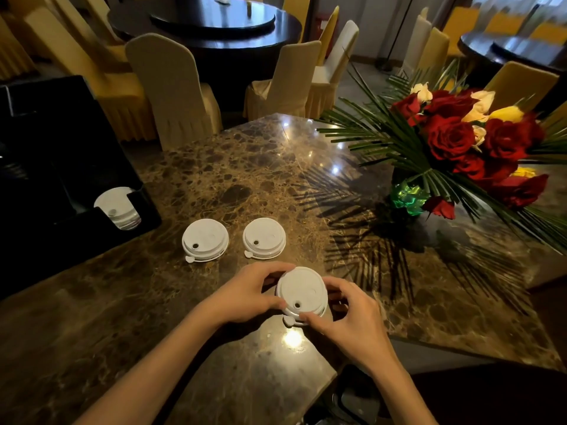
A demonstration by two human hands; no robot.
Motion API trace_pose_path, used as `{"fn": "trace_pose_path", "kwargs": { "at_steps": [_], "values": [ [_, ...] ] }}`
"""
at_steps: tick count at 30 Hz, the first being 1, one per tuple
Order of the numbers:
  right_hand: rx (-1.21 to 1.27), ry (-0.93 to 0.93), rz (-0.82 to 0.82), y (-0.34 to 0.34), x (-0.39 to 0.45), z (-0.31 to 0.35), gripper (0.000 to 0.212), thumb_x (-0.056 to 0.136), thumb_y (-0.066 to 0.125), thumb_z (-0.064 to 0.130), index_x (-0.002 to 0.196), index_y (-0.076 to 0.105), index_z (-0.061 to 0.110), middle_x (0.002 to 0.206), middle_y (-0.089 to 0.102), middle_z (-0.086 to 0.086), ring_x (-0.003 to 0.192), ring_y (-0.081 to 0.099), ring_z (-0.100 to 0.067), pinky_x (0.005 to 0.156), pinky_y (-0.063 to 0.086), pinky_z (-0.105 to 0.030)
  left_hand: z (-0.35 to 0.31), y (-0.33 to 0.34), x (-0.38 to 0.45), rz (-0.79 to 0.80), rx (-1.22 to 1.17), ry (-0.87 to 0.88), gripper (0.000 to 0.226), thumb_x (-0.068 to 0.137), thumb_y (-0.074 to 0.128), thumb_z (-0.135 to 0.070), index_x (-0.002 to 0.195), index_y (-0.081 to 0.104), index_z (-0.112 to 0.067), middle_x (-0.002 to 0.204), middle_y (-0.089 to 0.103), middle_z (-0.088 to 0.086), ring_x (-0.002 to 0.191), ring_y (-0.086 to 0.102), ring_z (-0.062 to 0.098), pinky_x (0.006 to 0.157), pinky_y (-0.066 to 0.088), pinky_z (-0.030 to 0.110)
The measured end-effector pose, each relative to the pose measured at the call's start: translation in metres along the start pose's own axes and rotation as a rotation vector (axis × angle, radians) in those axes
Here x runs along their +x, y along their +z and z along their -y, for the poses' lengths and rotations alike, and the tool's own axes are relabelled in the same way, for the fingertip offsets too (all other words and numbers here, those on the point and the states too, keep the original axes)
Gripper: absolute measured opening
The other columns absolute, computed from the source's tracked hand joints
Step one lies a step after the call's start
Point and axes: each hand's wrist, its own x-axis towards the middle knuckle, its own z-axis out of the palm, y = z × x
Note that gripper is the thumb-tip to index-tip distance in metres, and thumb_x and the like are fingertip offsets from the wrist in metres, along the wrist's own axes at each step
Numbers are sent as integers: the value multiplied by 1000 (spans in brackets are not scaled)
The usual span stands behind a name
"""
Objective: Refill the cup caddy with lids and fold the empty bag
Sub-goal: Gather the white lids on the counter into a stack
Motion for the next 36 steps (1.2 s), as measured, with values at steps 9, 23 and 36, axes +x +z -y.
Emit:
{"fn": "trace_pose_path", "kwargs": {
  "at_steps": [9, 23, 36],
  "values": [
    [35, -85, -32, 9, 45, 27, 72, 65, 82, 65, 128, 63, 36, 118, 64, 22, 109, 59, 7, 84, 57, -17, -8, -57, 11, -65, 153, -73, 71, 79, 84, -18, 143, 53, -28, 139, 59, -11, 128, 53, 2, 111, 46, 35],
    [-24, -14, -67, 45, 113, 49, 71, 65, 93, 50, 126, 67, 25, 115, 66, 6, 100, 63, -7, 88, 58, -37, 5, -111, 48, -24, 180, -145, 72, 84, 76, -1, 149, 45, -10, 147, 54, 3, 134, 50, 10, 111, 41, 23],
    [-57, 31, -6, 57, 120, 43, 70, 67, 90, 54, 126, 65, 27, 114, 64, 9, 102, 63, -8, 87, 59, -38, 22, -111, 58, 18, 153, -191, 71, 88, 69, 4, 151, 40, -10, 152, 50, 2, 140, 45, 11, 116, 39, 35]
  ]
}}
